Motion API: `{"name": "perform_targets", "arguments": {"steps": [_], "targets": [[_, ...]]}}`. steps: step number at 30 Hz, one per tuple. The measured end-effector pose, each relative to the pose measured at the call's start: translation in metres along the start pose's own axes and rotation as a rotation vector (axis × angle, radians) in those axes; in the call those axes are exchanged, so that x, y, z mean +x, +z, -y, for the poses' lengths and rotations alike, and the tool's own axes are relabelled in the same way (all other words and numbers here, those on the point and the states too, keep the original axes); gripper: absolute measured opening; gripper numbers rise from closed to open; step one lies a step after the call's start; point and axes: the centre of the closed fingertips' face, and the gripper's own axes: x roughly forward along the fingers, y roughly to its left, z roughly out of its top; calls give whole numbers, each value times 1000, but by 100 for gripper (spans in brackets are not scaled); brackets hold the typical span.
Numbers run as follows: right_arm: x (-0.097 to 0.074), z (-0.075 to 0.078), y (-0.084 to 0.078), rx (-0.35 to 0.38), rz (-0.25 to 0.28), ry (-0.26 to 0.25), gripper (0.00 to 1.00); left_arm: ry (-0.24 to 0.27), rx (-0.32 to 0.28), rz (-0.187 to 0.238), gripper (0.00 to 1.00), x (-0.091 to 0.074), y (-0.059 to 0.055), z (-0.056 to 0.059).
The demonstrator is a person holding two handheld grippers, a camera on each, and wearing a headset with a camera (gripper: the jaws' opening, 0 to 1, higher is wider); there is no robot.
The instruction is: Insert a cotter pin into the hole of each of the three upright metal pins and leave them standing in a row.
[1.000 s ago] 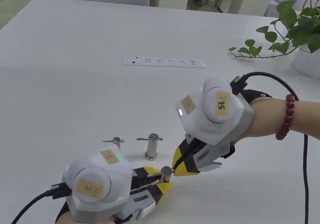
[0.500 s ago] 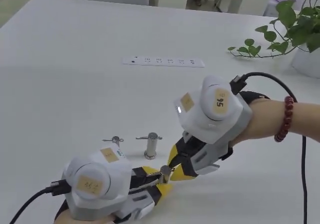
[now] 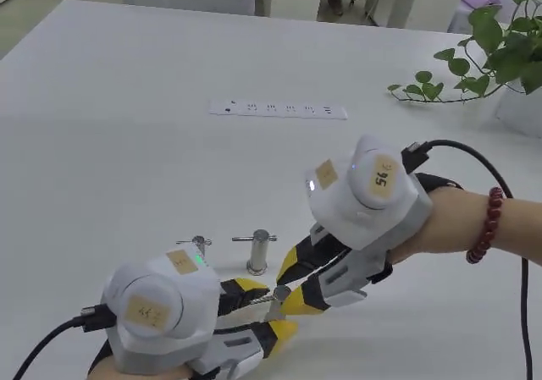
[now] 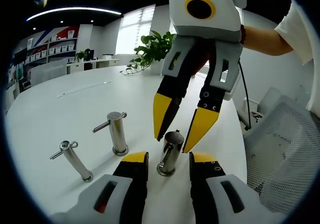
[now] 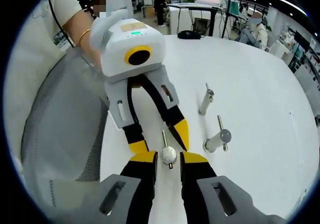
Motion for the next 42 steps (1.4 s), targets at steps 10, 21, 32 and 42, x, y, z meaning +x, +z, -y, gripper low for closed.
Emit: {"name": "perform_targets", "arguments": {"steps": [10,21,32,42], "targets": [[9,2,0,34,42,-26,19,2,2,-2,37,-6,2,0],[14,2,0,31,69,-41,15,8,-7,5,40,-16,6,-1],[13,3,1,51,109,-64,14,20,-25,21,46,-30,12,-2],[12,5,1,72,124,-82,13,42,-45,32,50,-49,13,-5]]}}
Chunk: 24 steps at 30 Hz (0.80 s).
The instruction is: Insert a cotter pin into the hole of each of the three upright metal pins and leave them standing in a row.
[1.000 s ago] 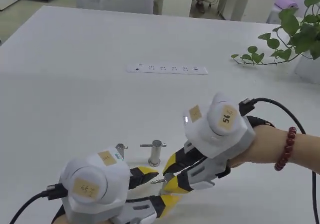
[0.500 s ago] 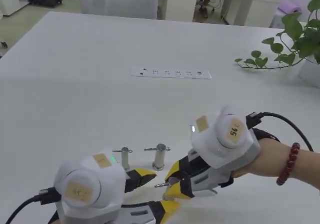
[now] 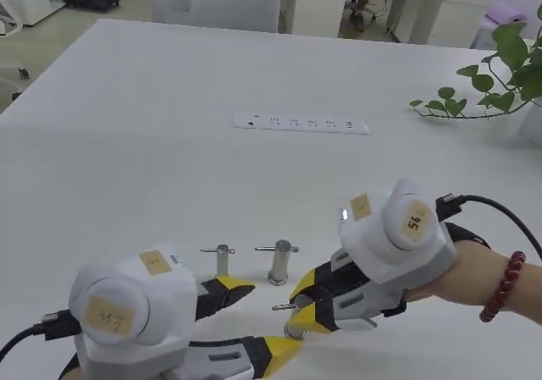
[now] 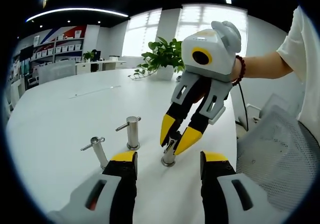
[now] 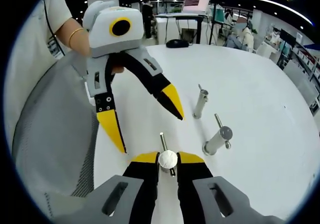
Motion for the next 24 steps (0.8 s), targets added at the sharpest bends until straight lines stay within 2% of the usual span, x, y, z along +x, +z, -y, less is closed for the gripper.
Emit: {"name": "perform_targets", "arguments": {"steps": [6,9,16,24], "targets": [[-1,3,-1,-4,-10,-11,13,10,-3,14,54,-13,4,0],[-4,6,-1,2,1,-21,13,27,-16,39,56,-20,10,-2],[-13,19,-1,10,-5,-47,13,34,-39,64,63,-30,19,-1],[-22,37,-6,22,-24,-80,13,68,-51,55,70,-37,14,-5]]}}
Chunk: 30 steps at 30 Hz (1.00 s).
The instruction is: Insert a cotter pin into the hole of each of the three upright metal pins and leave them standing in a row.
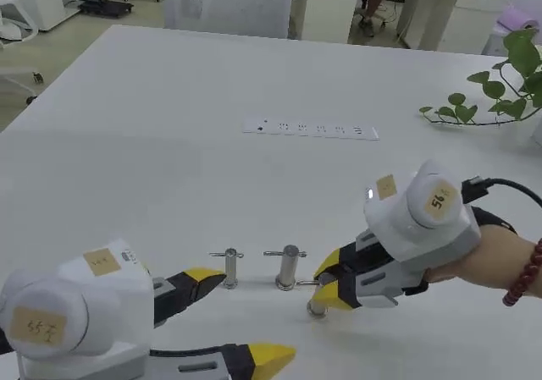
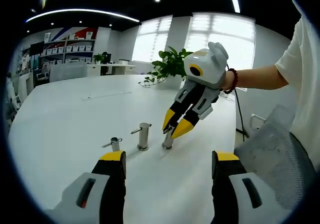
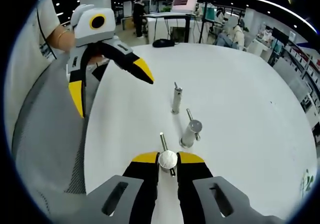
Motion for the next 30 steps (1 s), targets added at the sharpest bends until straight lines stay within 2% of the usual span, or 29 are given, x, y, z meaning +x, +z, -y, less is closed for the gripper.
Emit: {"name": "perform_targets", "arguments": {"steps": [13,22,30], "targets": [[-6,31,-13,33,-38,-42,13,48,-14,-3,78,-12,-4,-10],[-3,40,-23,45,-61,-46,14,69,-9,-4,80,-16,-4,-15],[-4,44,-26,46,-61,-45,14,88,-11,-6,79,-20,-5,-20]]}}
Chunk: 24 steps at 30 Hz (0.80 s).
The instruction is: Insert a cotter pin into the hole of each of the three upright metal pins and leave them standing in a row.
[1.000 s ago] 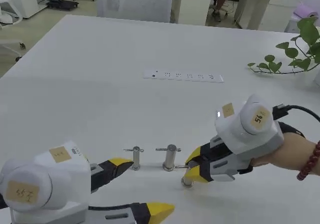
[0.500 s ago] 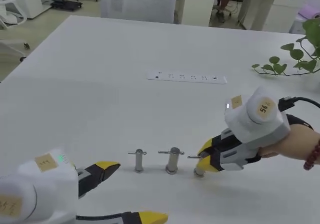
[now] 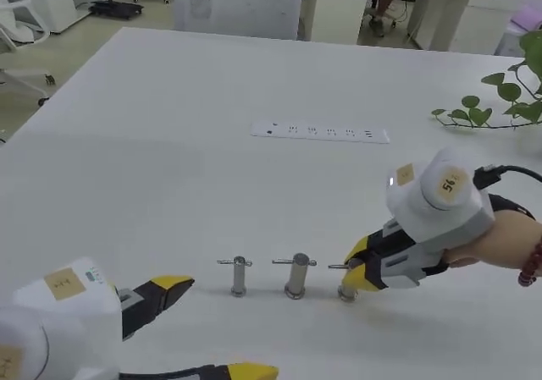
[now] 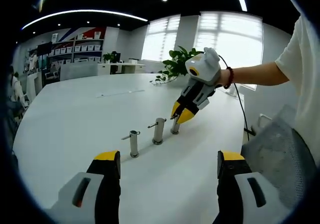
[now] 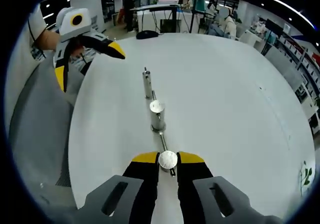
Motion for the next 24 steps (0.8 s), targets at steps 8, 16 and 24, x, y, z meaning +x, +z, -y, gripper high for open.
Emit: {"name": "perform_targets", "arguments": {"steps": [8,16,24], "targets": [[0,1,-2,20,6,21,14,5,3,-6,79,-1,-2,-2],[0,0,-2,-5,11,34,15,6,7,-11,79,-2,-3,-4],[2,0,-7,23,22,33,17,7,9,-22,78,-2,-4,-5]]}}
